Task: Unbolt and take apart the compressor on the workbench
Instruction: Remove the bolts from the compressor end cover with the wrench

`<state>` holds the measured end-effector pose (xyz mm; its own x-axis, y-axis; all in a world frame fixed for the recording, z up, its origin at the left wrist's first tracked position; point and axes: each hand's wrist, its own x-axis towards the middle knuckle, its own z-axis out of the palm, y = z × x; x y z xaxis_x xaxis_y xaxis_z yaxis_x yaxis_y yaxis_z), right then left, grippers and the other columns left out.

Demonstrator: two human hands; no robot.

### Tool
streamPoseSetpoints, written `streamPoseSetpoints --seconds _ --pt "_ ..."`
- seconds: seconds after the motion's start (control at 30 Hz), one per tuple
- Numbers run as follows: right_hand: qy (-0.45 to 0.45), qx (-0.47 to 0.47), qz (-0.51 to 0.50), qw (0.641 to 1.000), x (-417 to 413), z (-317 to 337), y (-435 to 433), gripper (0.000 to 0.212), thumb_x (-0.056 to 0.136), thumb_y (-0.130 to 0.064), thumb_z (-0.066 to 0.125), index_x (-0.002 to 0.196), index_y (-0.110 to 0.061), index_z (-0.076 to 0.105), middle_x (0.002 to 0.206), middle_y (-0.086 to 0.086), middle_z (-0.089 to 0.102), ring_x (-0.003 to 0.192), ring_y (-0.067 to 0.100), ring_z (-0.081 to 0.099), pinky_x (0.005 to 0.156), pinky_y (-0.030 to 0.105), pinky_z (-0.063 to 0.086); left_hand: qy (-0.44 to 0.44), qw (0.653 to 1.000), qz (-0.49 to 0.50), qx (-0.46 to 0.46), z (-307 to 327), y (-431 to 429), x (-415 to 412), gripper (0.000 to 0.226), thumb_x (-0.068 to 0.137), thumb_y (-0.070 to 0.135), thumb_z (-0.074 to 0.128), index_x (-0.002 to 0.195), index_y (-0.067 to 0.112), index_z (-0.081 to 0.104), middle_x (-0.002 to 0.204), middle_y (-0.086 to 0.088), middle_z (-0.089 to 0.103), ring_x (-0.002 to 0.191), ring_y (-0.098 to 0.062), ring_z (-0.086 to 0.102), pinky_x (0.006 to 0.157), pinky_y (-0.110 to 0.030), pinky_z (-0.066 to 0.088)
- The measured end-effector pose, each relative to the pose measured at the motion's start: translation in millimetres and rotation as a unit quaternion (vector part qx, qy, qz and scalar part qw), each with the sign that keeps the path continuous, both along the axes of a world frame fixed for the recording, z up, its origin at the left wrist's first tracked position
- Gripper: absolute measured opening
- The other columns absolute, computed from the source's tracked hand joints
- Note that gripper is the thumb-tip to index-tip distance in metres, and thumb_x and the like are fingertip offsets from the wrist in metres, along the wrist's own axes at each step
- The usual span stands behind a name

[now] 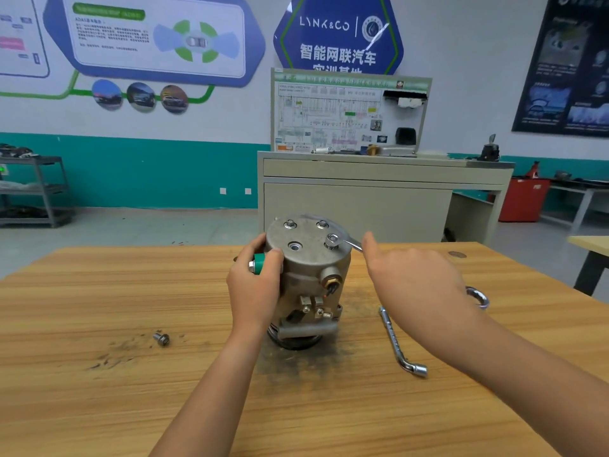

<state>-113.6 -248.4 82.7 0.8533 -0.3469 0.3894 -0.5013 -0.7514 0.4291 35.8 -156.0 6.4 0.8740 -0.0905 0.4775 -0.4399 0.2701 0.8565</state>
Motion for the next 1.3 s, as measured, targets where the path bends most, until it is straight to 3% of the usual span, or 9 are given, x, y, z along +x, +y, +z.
streamPoseSetpoints --seconds 0.2,0.33,0.5,0.63,0.7,0.8,0.97,1.13,1.3 --pt "-0.145 -0.126 0.115 0.975 -2 -16 -44 0.035 0.094 -0.03 0.041 0.094 -0.013 0.072 0.046 0.0 0.049 0.033 0.016 0.043 0.034 0.02 0.03 0.028 0.999 -0.024 -0.04 2 -1 8 0.022 0.089 0.009 0.053 0.106 0.017 0.064 0.099 0.009 0.064 0.09 -0.001 0.057 0.069 -0.013 0.046" --pt "-0.212 -0.144 0.223 0.941 29 -15 -86 0.029 0.091 -0.023 0.054 0.109 -0.005 0.067 0.086 0.012 0.068 0.076 0.027 0.066 0.075 0.046 0.052 0.049 0.994 -0.086 -0.037 10 0 15 0.023 0.089 0.01 0.051 0.094 0.027 0.065 0.088 0.007 0.067 0.073 0.005 0.061 0.056 -0.018 0.046" --pt "-0.051 -0.118 0.201 0.971 100 20 -83 0.046 0.101 -0.019 0.032 0.145 -0.01 0.022 0.151 0.007 0.026 0.139 0.02 0.023 0.11 0.042 0.015 0.033 0.993 -0.117 -0.001 17 -2 19 0.019 0.084 0.019 0.054 0.094 0.027 0.067 0.066 0.013 0.066 0.06 0.005 0.057 0.046 -0.018 0.04" --pt "-0.046 -0.252 0.251 0.933 113 36 -67 0.022 0.086 -0.011 0.055 0.106 -0.008 0.065 0.109 0.01 0.067 0.101 0.02 0.064 0.091 0.034 0.046 0.046 0.993 -0.102 -0.043 17 -4 16 0.027 0.088 0.006 0.047 0.088 0.025 0.066 0.064 0.018 0.067 0.059 0.008 0.06 0.043 -0.011 0.041" --pt "-0.189 -0.121 0.235 0.946 102 39 -69 0.015 0.087 -0.009 0.052 0.09 -0.003 0.065 0.074 0.01 0.067 0.068 0.026 0.066 0.061 0.031 0.049 0.051 0.993 -0.094 -0.056 13 -4 17 0.025 0.089 0.008 0.048 0.091 0.024 0.067 0.068 0.016 0.069 0.063 0.009 0.061 0.045 -0.011 0.042" --pt "-0.282 0.123 0.151 0.939 79 36 -79 0.032 0.101 -0.025 0.028 0.119 -0.005 0.047 0.067 0.007 0.053 0.067 0.032 0.058 0.055 0.034 0.036 0.06 0.993 -0.083 -0.064 7 -5 18 0.02 0.092 0.021 0.052 0.103 0.015 0.067 0.084 0.008 0.068 0.069 0.01 0.061 0.052 -0.011 0.045" --pt "-0.154 0.081 0.167 0.971 25 2 -70 0.031 0.101 -0.029 0.027 0.129 -0.02 0.038 0.055 -0.004 0.042 0.049 0.018 0.045 0.047 0.031 0.036 0.015 0.998 -0.047 -0.03 1 -4 18 0.019 0.095 0.032 0.051 0.095 0.02 0.065 0.082 0.013 0.065 0.077 0.001 0.059 0.057 -0.011 0.043" --pt "-0.092 0.102 0.139 0.981 4 -18 -49 0.033 0.1 -0.032 0.026 0.133 -0.03 0.029 0.074 0.0 0.06 0.07 0.025 0.059 0.057 0.032 0.045 -0.04 0.999 -0.001 -0.033 0 -2 9 0.024 0.091 0.029 0.059 0.113 0.034 0.049 0.094 0.037 0.057 0.088 0.017 0.054 0.066 -0.008 0.047" --pt "-0.079 0.087 0.114 0.987 6 -18 -36 0.04 0.099 -0.021 0.031 0.138 -0.028 0.022 0.058 -0.004 0.038 0.062 0.023 0.052 0.052 0.031 0.037 -0.041 0.995 -0.033 -0.081 -2 -2 3 0.026 0.08 0.011 0.07 0.091 0.028 0.053 0.091 0.013 0.059 0.072 0.011 0.059 0.058 -0.007 0.045"
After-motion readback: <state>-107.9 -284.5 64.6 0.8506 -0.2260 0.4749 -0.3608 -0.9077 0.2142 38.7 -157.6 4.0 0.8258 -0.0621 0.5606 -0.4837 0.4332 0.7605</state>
